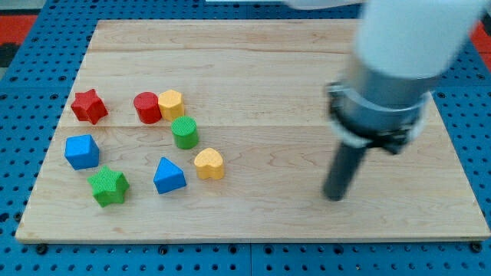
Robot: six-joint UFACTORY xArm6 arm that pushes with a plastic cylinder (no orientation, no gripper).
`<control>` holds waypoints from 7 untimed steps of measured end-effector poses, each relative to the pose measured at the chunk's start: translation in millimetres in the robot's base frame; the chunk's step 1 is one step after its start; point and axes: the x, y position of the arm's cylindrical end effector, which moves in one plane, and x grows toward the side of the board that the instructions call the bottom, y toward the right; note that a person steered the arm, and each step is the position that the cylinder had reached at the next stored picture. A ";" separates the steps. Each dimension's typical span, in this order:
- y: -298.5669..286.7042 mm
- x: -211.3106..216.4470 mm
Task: Move blue triangle towards top left
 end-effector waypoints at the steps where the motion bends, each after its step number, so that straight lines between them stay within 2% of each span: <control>1: -48.6 2.2; 2: -56.5 12.2; 3: -92.8 41.9; 5: -165.3 -16.8; 7: -200.1 -19.6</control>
